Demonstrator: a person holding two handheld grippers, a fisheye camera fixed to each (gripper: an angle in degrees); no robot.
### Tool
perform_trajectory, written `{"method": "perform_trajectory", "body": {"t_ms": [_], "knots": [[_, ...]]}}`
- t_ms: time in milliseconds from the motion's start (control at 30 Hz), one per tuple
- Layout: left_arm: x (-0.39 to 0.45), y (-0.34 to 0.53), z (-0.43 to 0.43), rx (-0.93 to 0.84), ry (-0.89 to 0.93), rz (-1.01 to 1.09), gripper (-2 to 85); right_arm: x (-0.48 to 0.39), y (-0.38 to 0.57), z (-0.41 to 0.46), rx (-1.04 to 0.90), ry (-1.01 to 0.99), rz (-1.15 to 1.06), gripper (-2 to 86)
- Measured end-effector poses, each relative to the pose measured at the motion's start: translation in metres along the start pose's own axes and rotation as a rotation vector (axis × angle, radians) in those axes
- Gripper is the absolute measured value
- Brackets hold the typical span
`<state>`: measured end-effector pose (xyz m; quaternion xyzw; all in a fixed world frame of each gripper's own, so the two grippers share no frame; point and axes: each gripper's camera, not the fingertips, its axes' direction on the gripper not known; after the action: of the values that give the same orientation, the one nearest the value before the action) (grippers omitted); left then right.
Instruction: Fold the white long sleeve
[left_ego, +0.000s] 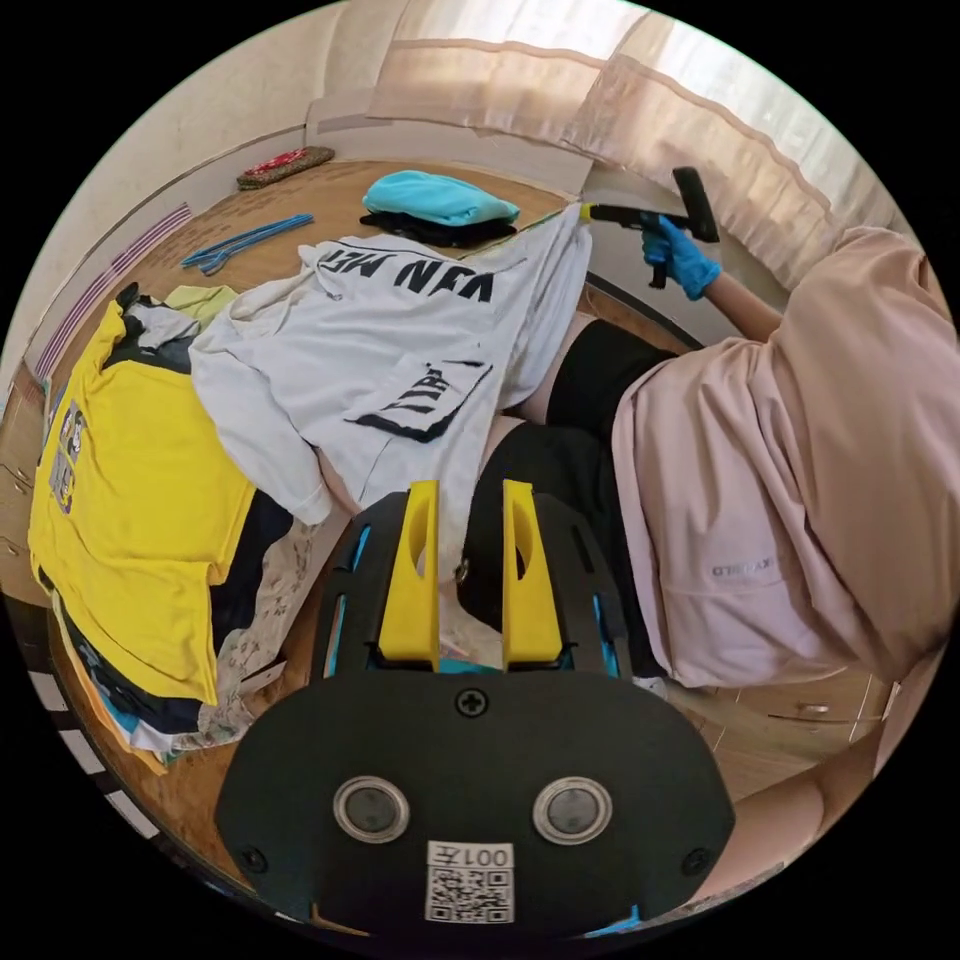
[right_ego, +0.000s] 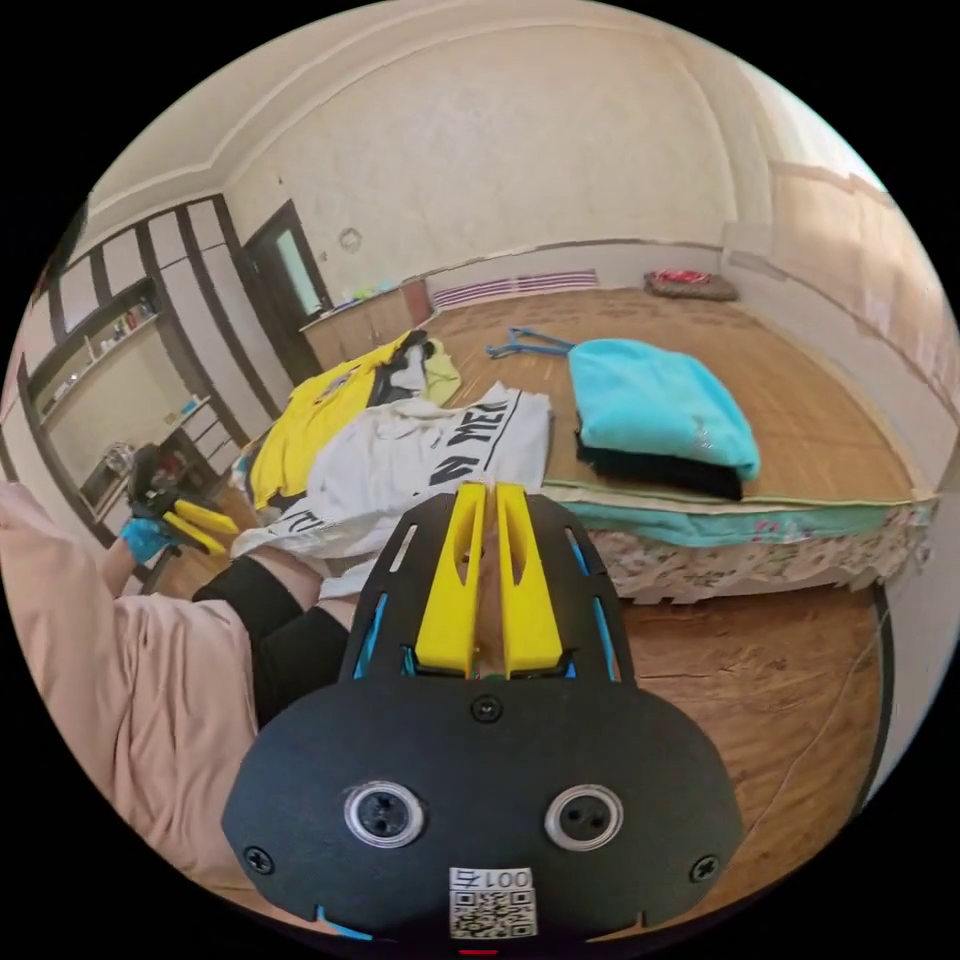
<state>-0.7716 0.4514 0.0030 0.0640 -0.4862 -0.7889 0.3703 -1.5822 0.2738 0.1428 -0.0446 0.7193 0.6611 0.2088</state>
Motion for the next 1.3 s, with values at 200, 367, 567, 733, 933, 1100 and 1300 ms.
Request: {"method": "perform_trajectory", "body": {"t_ms": [200, 367, 567, 733, 933, 1100, 1300], "knots": [[-0.008, 0.027, 0.006, 0.013, -0.035, -0.084, 5.7, -0.036, -0.001, -0.012, 0.012, 0.116, -0.035, 1.6], [-0.002, 0.037, 0.01, 0.05, -0.025, -0.082, 5.9, -0.048, 0.004, -0.014, -0.021, 0.126, -0.014, 1.7], [0.004, 0.04, 0.018, 0.027, -0.014, -0.053, 5.5, -0.056, 0.012, -0.02, -0.034, 0.122, 0.011, 1.9], [0.007, 0.046, 0.022, 0.054, -0.059, -0.097, 1.0, -0.064, 0.017, -0.024, -0.038, 0.124, 0.025, 1.9], [0.007, 0.051, -0.01, 0.134, -0.057, -0.102, -1.2, -0.08, 0.012, -0.042, -0.016, 0.192, -0.071, 1.8], [0.015, 0.058, -0.061, 0.162, -0.18, -0.068, -1.4, -0.08, 0.003, -0.064, -0.016, 0.211, -0.142, 1.8], [-0.001, 0.075, -0.034, 0.085, -0.148, -0.157, -1.4, -0.078, 0.039, -0.014, -0.268, 0.182, -0.234, 1.9]]}}
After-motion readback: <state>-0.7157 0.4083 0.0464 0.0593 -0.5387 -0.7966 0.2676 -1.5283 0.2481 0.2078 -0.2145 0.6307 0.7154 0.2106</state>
